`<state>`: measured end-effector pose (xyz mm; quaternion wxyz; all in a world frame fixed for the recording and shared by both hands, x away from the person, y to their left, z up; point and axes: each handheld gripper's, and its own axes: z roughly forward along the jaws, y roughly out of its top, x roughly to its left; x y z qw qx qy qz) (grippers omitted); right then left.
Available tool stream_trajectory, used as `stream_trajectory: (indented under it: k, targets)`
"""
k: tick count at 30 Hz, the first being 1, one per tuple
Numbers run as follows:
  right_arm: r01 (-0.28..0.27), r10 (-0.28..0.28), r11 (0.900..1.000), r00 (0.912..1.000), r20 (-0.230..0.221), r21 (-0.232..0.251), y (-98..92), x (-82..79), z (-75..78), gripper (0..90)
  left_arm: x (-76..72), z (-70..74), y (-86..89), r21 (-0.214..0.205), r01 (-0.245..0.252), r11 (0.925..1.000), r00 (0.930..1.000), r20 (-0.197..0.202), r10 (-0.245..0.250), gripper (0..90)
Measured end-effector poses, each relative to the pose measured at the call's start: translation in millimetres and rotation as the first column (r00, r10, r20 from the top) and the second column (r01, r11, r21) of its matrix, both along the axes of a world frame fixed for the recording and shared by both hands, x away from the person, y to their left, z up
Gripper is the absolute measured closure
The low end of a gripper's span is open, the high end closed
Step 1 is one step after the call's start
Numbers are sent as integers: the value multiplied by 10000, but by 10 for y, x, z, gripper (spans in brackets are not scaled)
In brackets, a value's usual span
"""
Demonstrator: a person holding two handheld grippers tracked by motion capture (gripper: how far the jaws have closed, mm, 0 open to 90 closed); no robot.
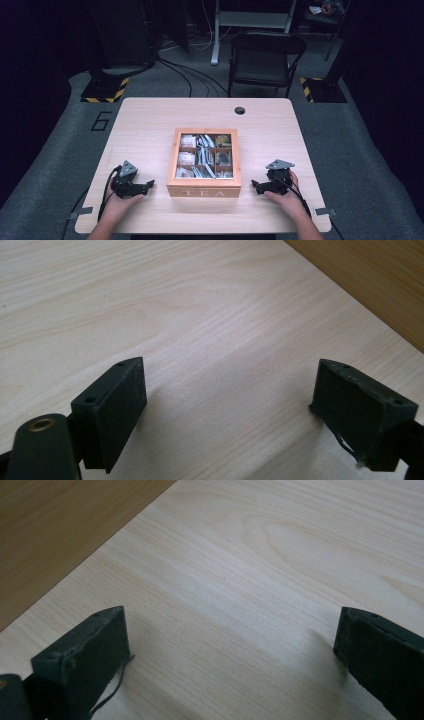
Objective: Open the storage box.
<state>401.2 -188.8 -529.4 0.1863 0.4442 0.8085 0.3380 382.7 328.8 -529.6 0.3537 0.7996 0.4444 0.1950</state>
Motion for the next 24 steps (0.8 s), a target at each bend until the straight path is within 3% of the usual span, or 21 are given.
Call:
stream_trajectory:
  k: [6,7,17,18,24]
  targets:
    - [-4,4,10000,10000,18,6,0,-9,2,16,3,2,-15,-59,240,9997,9997,75,-239,158]
    - [12,-12,10000,10000,44,0,1,-9,2,16,4,3,-16,-50,260,9996,9996,120,-260,197]
    - [42,-42,10000,10000,81,-13,1,-14,0,20,6,3,-19,-94,210,9997,9997,110,-209,204]
    - [40,-40,10000,10000,84,-14,1,-14,0,20,1,5,-21,-257,73,9996,9999,97,-71,208]
    - [36,-35,10000,10000,91,-23,1,-13,0,20,-2,1,-13,-294,49,9996,9998,215,-43,262]
